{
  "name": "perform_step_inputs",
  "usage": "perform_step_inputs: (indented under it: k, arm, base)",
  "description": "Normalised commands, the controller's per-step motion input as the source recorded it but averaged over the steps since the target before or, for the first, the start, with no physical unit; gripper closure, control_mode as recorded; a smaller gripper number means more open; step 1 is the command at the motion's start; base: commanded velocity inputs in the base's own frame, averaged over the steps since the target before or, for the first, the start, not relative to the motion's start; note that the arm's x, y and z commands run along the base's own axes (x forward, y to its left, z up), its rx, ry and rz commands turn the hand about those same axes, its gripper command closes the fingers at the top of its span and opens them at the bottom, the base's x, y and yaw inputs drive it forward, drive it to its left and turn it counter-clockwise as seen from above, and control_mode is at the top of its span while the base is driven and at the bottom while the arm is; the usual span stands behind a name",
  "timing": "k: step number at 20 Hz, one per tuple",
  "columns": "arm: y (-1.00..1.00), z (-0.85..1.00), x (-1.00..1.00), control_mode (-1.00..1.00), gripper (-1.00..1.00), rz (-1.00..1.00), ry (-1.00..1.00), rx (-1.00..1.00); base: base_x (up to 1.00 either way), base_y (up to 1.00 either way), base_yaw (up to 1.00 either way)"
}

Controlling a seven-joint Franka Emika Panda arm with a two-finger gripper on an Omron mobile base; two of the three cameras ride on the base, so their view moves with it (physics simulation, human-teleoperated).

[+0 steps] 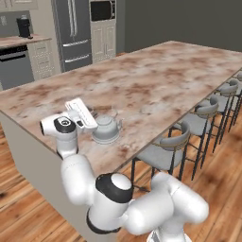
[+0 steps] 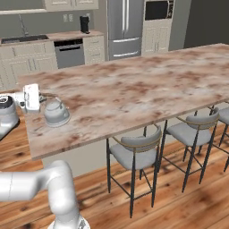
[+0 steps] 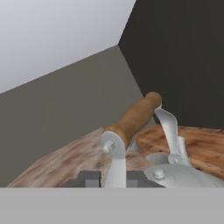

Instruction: The kettle is done boiling. Turn off the stove, then wait for 300 timesteps before moving the kettle to the dining table.

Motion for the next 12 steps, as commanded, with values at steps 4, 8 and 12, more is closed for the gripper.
perform_step_inputs:
  k: [4, 8, 12]
  arm:
    - [0.00, -0.31, 0.34, -1.00, 1.00, 0.04, 0.00, 0.01]
    - [0.00, -0.26, 0.31, -1.00, 1.00, 0.04, 0.00, 0.02]
    - [0.00, -0.26, 0.31, -1.00, 1.00, 0.04, 0.00, 0.00]
  base:
    - [0.00, 0.00, 0.00]
    - [0.00, 0.00, 0.00]
    - [0.00, 0.00, 0.00]
